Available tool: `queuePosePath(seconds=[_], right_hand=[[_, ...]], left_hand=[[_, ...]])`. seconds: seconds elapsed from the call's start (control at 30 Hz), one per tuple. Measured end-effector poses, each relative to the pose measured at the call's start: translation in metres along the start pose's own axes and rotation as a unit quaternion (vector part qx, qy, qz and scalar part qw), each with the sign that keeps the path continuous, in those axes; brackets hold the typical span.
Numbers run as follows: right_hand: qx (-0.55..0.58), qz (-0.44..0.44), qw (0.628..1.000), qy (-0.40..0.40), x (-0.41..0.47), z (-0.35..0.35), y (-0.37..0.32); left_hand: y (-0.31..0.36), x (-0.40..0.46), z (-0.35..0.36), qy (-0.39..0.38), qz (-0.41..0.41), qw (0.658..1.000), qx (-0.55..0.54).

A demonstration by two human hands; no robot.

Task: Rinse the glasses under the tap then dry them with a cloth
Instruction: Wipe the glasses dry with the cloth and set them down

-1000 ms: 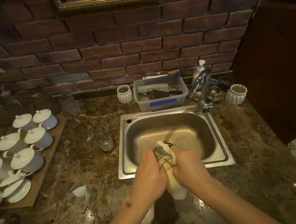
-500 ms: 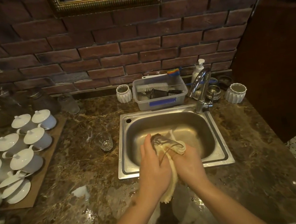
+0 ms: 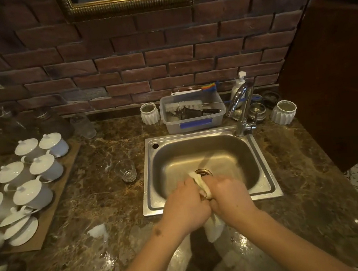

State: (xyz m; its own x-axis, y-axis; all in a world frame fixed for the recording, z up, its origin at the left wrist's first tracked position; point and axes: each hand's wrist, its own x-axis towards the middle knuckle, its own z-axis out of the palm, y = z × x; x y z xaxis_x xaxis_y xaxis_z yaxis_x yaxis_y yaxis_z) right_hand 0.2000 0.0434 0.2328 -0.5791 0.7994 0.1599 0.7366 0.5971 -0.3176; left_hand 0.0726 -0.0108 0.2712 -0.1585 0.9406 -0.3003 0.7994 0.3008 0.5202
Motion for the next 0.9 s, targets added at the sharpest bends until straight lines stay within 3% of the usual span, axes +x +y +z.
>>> queuePosePath(seconds=[0.1, 0.2, 0.3, 0.37, 0.47, 0.53, 0.6, 0.77, 0.9], right_hand=[[0.163, 0.080, 0.982, 0.045, -0.006, -0.003, -0.002], [0.276, 0.124, 0.952, 0.040, -0.009, -0.003, -0.014], [0.247, 0.133, 0.960, -0.006, -0.010, 0.000, -0.013], [0.143, 0.097, 0.984, -0.039, -0.006, -0.002, -0.010], [-0.016, 0.041, 0.995, -0.088, 0.001, -0.006, -0.018], [-0.084, 0.004, 0.993, -0.081, 0.003, -0.008, -0.024], [-0.086, -0.004, 0.996, -0.033, 0.001, -0.007, -0.020], [0.122, 0.044, 0.991, 0.033, -0.014, -0.012, -0.015], [0.343, 0.088, 0.934, 0.038, -0.032, -0.019, -0.012]], left_hand=[[-0.004, -0.008, 0.013, 0.084, 0.015, 0.970, -0.228], [-0.006, -0.011, 0.023, 0.146, 0.010, 0.936, -0.320], [-0.009, -0.010, 0.023, 0.135, 0.012, 0.960, -0.245], [-0.009, -0.007, 0.016, 0.084, 0.006, 0.987, -0.138], [0.000, -0.003, 0.008, 0.037, -0.009, 0.999, 0.002], [0.004, -0.002, 0.007, 0.028, 0.010, 0.998, 0.061], [0.000, 0.000, 0.009, 0.035, 0.024, 0.999, 0.034], [-0.019, 0.004, 0.014, 0.042, 0.021, 0.976, -0.213], [-0.025, 0.008, 0.010, 0.056, -0.037, 0.950, -0.304]])
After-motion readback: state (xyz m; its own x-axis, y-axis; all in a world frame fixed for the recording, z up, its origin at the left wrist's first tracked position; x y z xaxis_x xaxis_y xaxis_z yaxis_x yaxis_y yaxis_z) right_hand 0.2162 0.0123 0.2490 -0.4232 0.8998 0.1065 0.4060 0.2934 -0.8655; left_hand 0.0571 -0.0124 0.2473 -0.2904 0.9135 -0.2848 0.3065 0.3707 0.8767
